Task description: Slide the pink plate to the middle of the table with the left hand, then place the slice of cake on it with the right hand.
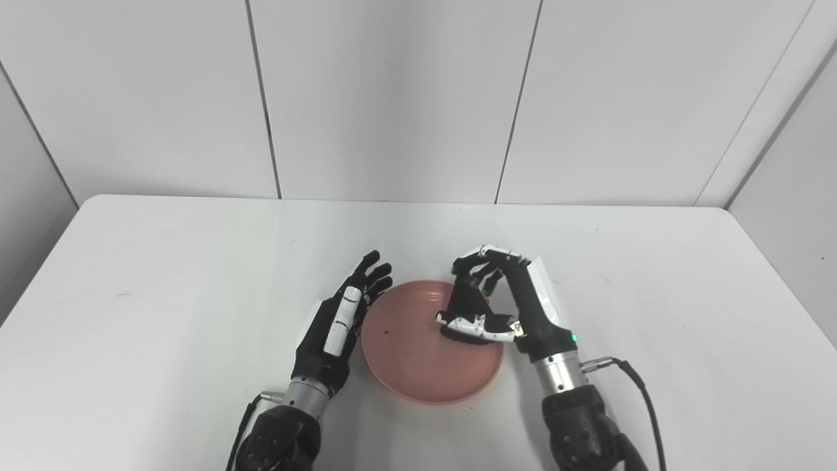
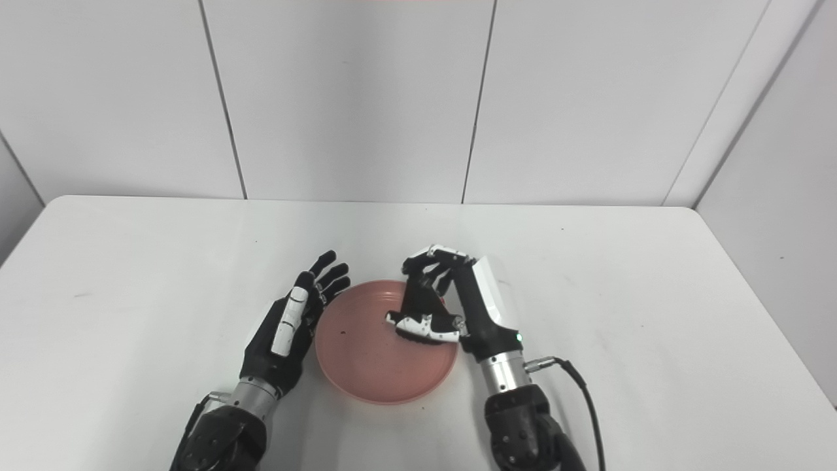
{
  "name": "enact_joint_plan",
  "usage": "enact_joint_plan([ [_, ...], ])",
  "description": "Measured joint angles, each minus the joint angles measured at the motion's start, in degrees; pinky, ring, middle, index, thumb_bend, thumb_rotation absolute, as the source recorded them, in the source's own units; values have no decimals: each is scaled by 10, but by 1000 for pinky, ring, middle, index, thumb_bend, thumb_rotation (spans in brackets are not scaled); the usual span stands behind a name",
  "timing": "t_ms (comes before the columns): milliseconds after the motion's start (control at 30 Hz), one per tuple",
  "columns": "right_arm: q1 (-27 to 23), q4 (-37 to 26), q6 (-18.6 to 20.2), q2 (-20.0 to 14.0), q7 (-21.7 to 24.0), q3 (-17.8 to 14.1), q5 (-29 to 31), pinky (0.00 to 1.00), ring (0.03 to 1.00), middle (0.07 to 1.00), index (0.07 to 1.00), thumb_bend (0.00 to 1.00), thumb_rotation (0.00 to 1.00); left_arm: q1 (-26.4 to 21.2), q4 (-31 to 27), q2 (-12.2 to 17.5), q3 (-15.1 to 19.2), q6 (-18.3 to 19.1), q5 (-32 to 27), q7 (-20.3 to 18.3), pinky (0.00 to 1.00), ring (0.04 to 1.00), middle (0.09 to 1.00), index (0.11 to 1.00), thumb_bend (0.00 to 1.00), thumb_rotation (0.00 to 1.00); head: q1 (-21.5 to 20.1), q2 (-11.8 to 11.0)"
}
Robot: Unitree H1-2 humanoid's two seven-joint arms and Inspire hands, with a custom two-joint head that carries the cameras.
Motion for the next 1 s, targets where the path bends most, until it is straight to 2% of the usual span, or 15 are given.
enact_joint_plan([
  [133,-1,34,-52,2,-24,12,-4,414,448,518,480,511,0,-1,3,-1,0,-3,4,5,912,909,908,903,657,913,-1,3],
  [233,-3,57,-74,0,-43,25,-11,484,485,509,463,511,0,-1,3,-1,0,-3,5,5,906,905,905,902,656,914,-4,4],
  [400,-10,75,-84,-10,-77,62,-36,511,471,516,474,511,0,-1,2,-1,0,-3,6,5,908,905,902,895,640,919,-12,5],
  [533,-19,83,-84,-24,-83,87,-29,539,467,524,475,510,0,-1,2,-1,0,-3,5,4,906,902,901,895,642,919,-14,5],
  [567,-21,84,-84,-29,-82,95,-20,557,569,526,474,511,0,-1,3,-1,0,-3,4,4,907,903,902,895,638,918,-15,5],
  [667,-23,84,-84,-41,-74,109,3,610,729,768,497,492,110,-1,3,-1,1,-3,3,3,906,905,904,895,632,912,-18,6],
  [700,-23,82,-84,-48,-64,114,12,614,734,775,497,492,112,-1,2,-1,1,-2,2,3,906,905,904,895,633,913,-18,6],
  [767,-22,76,-84,-58,-46,124,26,664,791,827,731,443,23,-1,2,0,1,-2,2,3,906,905,904,895,637,918,-21,6],
  [900,-22,65,-84,-80,-47,156,55,759,858,873,841,421,0,-1,3,0,0,-3,2,1,909,907,906,898,637,921,-22,6],
  [1000,-21,60,-84,-92,-74,176,63,780,867,876,859,433,0,-2,4,1,1,-3,-1,1,915,909,907,900,639,912,-25,5],
])
